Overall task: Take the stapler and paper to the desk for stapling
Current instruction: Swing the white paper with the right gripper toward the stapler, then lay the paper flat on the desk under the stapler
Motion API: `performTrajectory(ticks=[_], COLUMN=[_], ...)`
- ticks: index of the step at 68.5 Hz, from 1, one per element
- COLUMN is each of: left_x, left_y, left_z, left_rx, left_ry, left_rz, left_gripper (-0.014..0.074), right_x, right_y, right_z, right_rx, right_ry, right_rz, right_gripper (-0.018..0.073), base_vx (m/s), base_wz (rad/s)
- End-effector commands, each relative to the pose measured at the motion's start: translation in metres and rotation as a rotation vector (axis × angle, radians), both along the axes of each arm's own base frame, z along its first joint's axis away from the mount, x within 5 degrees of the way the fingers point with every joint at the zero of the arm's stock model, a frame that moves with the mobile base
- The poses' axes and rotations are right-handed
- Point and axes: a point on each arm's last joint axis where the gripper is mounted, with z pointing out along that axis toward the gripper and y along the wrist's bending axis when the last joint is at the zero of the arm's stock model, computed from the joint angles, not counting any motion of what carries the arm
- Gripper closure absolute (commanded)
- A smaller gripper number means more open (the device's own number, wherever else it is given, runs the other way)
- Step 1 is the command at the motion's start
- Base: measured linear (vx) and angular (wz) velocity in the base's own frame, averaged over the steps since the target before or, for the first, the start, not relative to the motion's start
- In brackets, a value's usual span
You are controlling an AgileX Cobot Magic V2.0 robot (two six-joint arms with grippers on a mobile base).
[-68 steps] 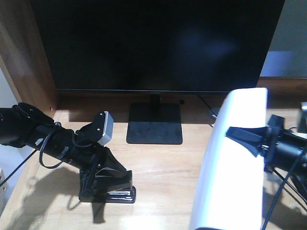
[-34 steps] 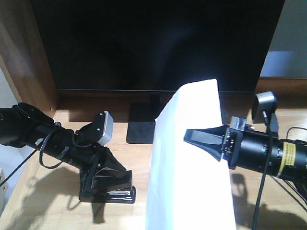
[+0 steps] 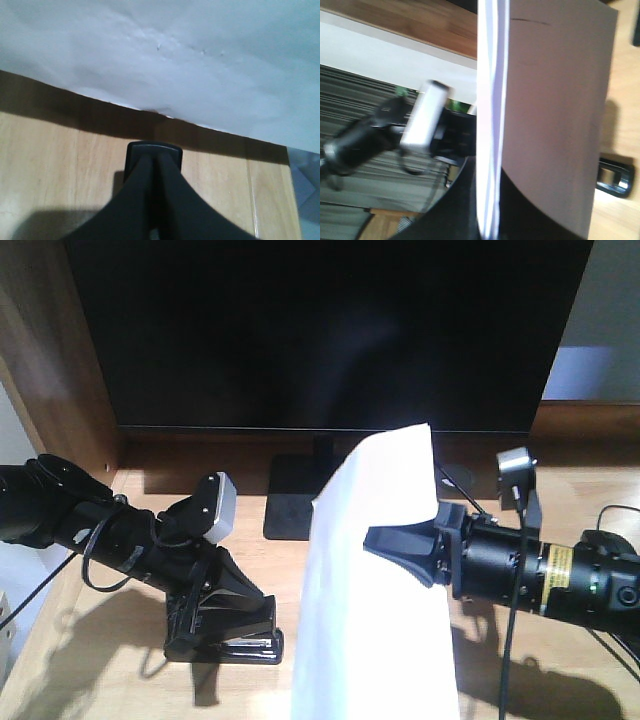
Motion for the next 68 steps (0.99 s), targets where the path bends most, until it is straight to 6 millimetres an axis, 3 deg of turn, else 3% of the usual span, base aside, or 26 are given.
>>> performTrajectory(ticks=[1, 13, 24, 68], left_x=[0.001, 0.001, 0.001, 0.001], left_y=[-0.004, -0.004, -0.004, -0.004], left_z=[0.022, 0.022, 0.022, 0.022], left_rx=[-0.07, -0.07, -0.07, -0.07], left_ry=[-0.029, -0.029, -0.029, -0.029], left_rz=[0.014, 0.014, 0.014, 0.014], left_gripper=[0.0603, 0.0603, 0.0603, 0.0603], right_x=[0.007, 0.014, 0.016, 0.008], right_y=[0.002, 0.003, 0.004, 0.01], right_z=[-0.002, -0.034, -0.049, -0.029], right_rx=[0.007, -0.061, -0.108, 0.04], right_ry=[-0.07, -0.068, -0.111, -0.346], right_rz=[0.031, 0.062, 0.092, 0.201], right_gripper=[0.0562, 0.0562, 0.0562, 0.0562], base_vx=[0.0, 0.0, 0.0, 0.0], base_wz=[0.0, 0.0, 0.0, 0.0])
